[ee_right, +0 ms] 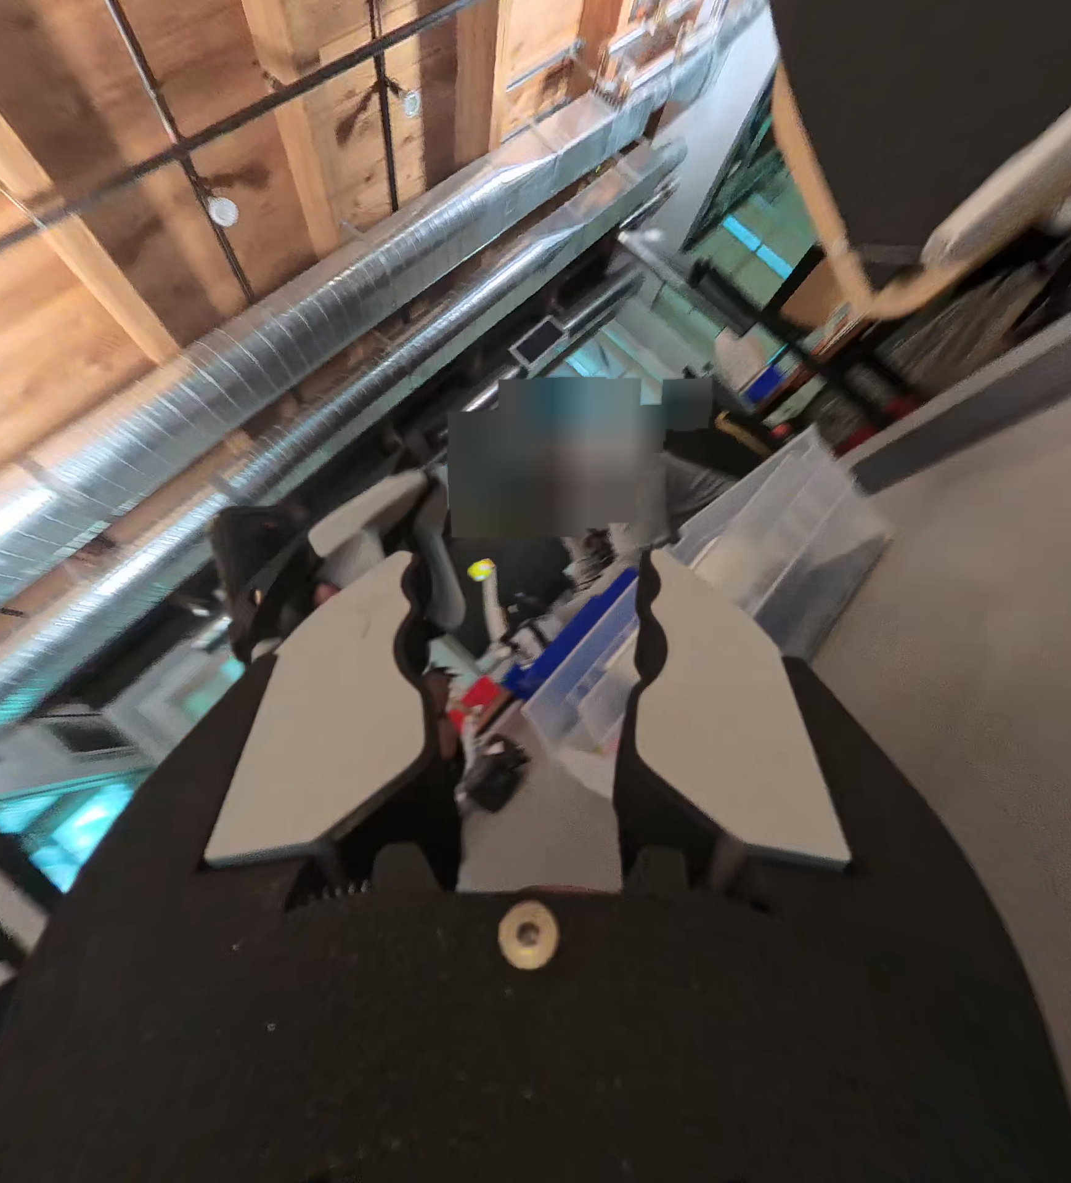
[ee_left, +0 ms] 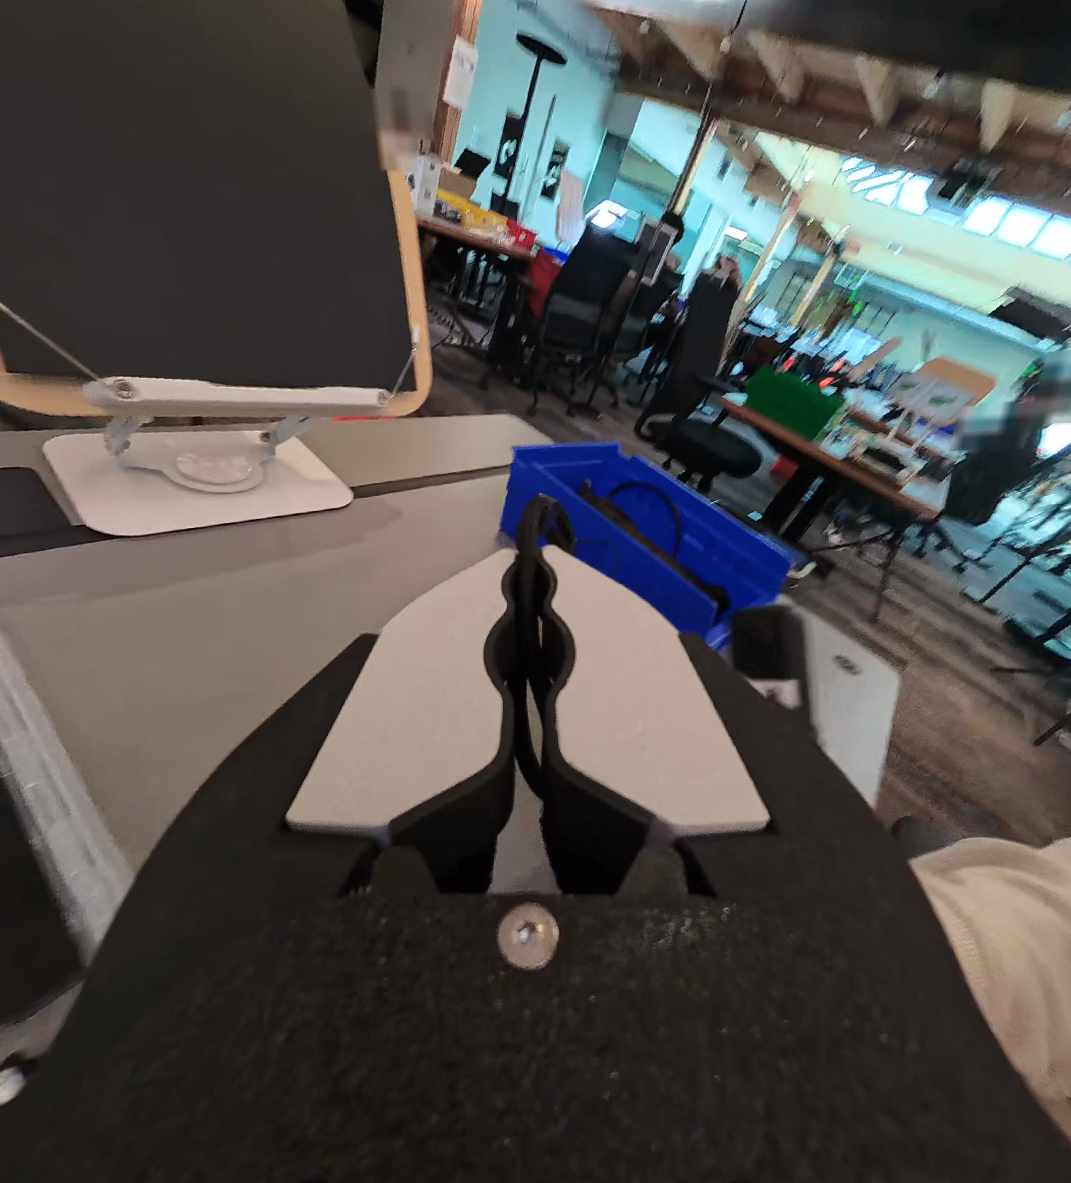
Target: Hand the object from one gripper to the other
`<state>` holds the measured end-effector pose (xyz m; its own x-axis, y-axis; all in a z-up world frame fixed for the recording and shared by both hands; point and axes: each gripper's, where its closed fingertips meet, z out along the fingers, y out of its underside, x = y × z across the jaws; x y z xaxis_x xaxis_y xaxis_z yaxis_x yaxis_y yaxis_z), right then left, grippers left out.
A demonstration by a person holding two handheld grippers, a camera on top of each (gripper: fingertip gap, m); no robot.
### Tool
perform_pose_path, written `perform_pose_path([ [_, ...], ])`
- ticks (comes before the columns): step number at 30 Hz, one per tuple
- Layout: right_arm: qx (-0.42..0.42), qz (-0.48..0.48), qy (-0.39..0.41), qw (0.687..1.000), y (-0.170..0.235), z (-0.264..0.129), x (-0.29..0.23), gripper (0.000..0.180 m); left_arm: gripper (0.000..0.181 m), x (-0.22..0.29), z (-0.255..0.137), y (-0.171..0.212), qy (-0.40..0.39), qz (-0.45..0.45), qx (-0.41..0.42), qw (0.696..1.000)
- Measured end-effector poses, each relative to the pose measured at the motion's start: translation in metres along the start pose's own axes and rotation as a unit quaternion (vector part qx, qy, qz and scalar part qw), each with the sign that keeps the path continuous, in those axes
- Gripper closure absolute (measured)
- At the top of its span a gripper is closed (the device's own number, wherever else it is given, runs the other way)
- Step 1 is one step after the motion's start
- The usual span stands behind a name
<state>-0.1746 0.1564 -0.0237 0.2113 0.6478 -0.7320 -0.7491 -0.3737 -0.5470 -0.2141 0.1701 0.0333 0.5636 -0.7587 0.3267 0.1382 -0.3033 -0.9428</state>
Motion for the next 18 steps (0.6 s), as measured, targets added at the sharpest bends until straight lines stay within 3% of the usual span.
perform_pose_path([
  [2, -0.02, 0.059, -0.048, 0.997, 0.023, 0.008, -0.01, 0.112, 0.18, 0.009, 0.001, -0.001, 0.028, -0.028, 0.007, 0.999],
  [5, 0.004, 0.062, -0.094, 0.994, 0.012, 0.017, -0.029, 0.114, 0.18, 0.022, 0.009, 0.009, 0.061, -0.055, -0.004, 0.997],
  [8, 0.041, 0.023, -0.098, 0.994, -0.02, 0.013, -0.038, 0.124, 0.18, 0.03, 0.018, 0.023, 0.07, -0.054, -0.024, 0.996],
  [13, 0.084, -0.006, -0.079, 0.993, -0.063, -0.007, -0.028, 0.169, 0.18, 0.044, 0.03, 0.042, 0.085, -0.036, -0.062, 0.994],
  [18, 0.059, -0.004, -0.066, 0.996, -0.068, -0.01, -0.018, 0.171, 0.18, 0.053, 0.039, 0.057, 0.093, -0.015, -0.096, 0.991],
])
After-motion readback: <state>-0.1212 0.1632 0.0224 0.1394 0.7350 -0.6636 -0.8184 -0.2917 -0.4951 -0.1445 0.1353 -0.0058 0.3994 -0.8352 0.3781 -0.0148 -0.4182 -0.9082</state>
